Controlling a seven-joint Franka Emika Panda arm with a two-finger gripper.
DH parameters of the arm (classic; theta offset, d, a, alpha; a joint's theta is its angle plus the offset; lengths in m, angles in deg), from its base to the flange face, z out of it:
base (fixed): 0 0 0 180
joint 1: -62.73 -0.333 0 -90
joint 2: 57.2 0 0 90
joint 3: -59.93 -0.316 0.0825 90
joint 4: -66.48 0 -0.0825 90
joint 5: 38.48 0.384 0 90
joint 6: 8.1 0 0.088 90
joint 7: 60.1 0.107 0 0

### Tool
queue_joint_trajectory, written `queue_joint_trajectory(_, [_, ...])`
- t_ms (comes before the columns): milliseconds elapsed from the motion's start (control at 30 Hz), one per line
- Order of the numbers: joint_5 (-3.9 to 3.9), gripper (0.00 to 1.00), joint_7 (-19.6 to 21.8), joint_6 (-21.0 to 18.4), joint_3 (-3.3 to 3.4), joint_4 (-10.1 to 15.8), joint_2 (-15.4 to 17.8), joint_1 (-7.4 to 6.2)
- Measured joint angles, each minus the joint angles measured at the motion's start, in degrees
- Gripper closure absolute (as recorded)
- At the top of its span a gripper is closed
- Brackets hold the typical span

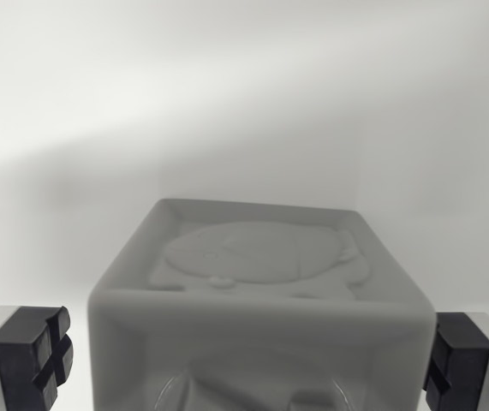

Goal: Destack cube

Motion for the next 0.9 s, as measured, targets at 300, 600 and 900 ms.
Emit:
queue_joint_trajectory(300, [-0.03,0.0,0.05,-2.0,0.15,0.78,2.94,-0.1])
queue_joint_trajectory(600, [-0.22,0.0,0.17,-5.13,0.45,1.69,7.02,-0.34])
queue_joint_trajectory(900, [-0.71,0.0,0.47,-9.32,0.77,2.45,12.05,-0.53])
